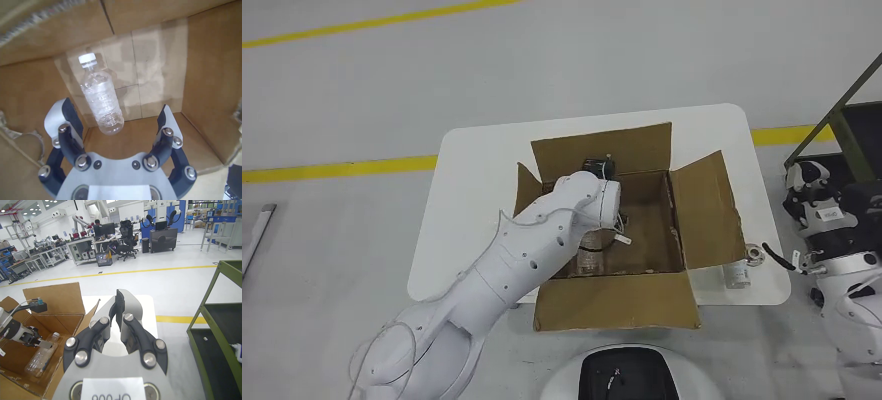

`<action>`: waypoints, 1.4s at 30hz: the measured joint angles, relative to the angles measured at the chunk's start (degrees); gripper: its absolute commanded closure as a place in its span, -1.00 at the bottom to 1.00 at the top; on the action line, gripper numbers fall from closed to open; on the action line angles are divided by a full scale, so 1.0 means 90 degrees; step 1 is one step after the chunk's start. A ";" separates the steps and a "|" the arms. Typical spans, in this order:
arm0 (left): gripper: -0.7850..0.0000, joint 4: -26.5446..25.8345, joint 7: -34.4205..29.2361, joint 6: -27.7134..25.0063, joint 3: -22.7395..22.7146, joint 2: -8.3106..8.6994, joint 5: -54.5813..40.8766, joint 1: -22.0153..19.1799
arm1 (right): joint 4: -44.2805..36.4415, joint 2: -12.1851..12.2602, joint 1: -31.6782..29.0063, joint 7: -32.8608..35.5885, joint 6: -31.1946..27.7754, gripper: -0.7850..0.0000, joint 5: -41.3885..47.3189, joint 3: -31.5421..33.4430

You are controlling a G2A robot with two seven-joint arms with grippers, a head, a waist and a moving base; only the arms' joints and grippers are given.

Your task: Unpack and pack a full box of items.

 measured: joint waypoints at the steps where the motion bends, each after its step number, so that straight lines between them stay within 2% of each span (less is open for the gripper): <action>1: -1.00 -0.0275 0.0001 0.0001 -0.0138 0.0107 0.0111 0.0066 | -0.0003 0.0001 -0.0005 0.0006 -0.0004 1.00 -0.0018 -0.0015; 10: -1.00 -0.2654 -0.0137 -0.0137 -0.1503 0.0890 0.1283 0.0711 | -0.0043 0.0010 0.0050 0.0058 0.0031 1.00 -0.0065 -0.0098; 18: -1.00 -0.4028 -0.0426 -0.0427 -0.3156 0.1383 0.2126 0.1461 | 0.0119 0.0032 0.0198 0.0326 0.0351 1.00 -0.0235 0.0060; 22: -1.00 -0.4529 -0.0537 -0.0536 -0.3916 0.1569 0.3012 0.1949 | 0.0395 0.0086 0.0361 0.0914 0.0425 1.00 -0.0449 0.0345; 28: -1.00 -0.4909 -0.0590 -0.0589 -0.4742 0.1659 0.3846 0.2608 | 0.0657 0.0216 0.0546 0.2341 -0.0111 1.00 -0.1169 0.0507; 31: -1.00 -0.4954 -0.0526 -0.0526 -0.5069 0.1648 0.4052 0.2866 | 0.0807 0.0263 0.0642 0.2754 -0.0428 1.00 -0.1469 0.0432; 36: -1.00 -0.4962 -0.0535 -0.0535 -0.5118 0.1642 0.4137 0.2929 | 0.0930 0.0308 0.0761 0.2901 -0.0834 1.00 -0.1491 0.0335; 42: -1.00 -0.4961 -0.0535 -0.0535 -0.5117 0.1642 0.4134 0.2927 | 0.0854 0.0315 0.0766 0.2468 -0.0810 1.00 -0.1213 0.0335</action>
